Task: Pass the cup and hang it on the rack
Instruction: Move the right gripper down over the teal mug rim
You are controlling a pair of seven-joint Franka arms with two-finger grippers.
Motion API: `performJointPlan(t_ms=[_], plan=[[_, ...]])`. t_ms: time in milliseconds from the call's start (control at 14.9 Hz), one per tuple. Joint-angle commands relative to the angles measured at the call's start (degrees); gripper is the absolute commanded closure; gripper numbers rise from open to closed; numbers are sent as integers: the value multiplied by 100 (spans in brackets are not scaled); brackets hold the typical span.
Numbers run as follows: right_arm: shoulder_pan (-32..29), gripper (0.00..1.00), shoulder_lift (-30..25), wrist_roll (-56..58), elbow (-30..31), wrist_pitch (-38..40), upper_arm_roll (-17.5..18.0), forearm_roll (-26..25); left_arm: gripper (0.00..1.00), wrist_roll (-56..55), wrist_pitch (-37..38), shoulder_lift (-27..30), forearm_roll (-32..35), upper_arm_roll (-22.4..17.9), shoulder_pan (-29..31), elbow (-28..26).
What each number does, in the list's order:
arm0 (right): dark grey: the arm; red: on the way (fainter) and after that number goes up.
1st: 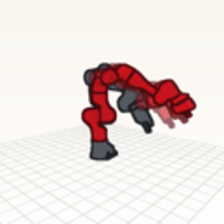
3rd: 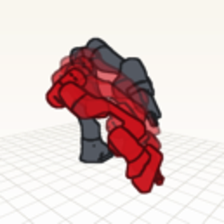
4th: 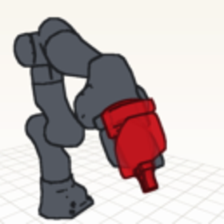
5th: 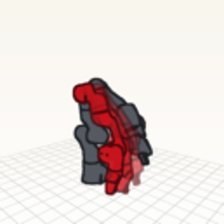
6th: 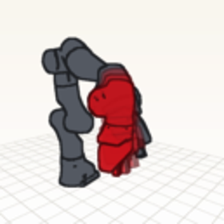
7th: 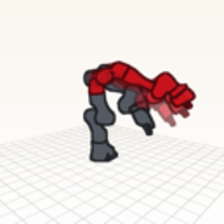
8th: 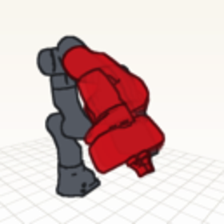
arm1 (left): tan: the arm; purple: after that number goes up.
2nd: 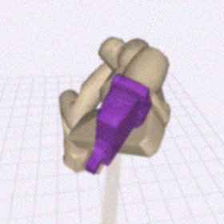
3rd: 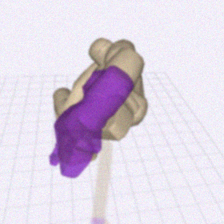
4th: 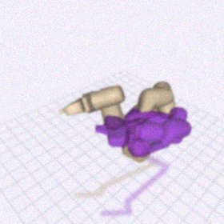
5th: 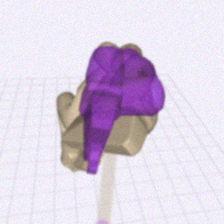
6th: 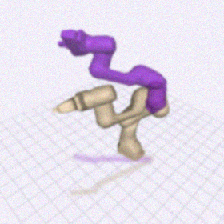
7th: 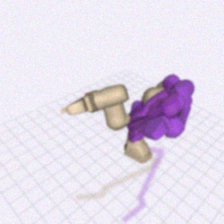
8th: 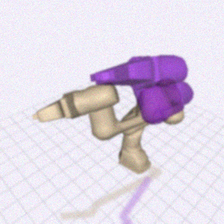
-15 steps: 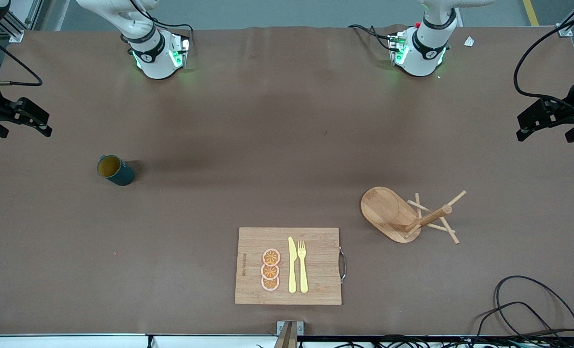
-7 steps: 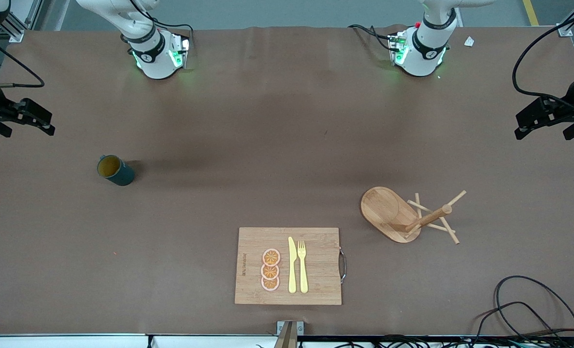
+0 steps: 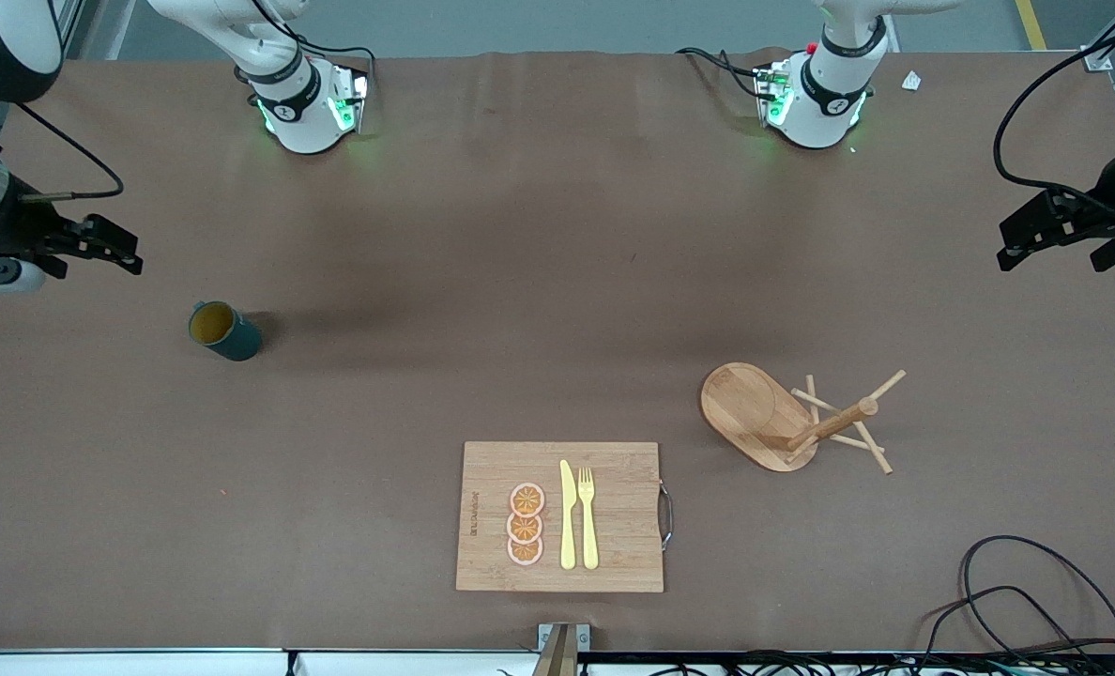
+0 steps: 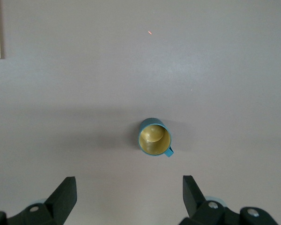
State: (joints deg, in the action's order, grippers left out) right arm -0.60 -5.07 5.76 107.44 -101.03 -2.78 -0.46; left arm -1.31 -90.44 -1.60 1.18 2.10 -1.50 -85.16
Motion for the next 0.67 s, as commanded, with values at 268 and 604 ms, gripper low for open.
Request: performJointPlan(t_ms=[268, 604], plan=[[-178, 0, -196, 92, 787, -671, -3, 116, 0, -53, 299, -86, 32, 27, -25, 175], [-213, 0, -205, 92, 1156, -892, -3, 116, 0, -53, 299, -95, 32, 27, -34, 193]])
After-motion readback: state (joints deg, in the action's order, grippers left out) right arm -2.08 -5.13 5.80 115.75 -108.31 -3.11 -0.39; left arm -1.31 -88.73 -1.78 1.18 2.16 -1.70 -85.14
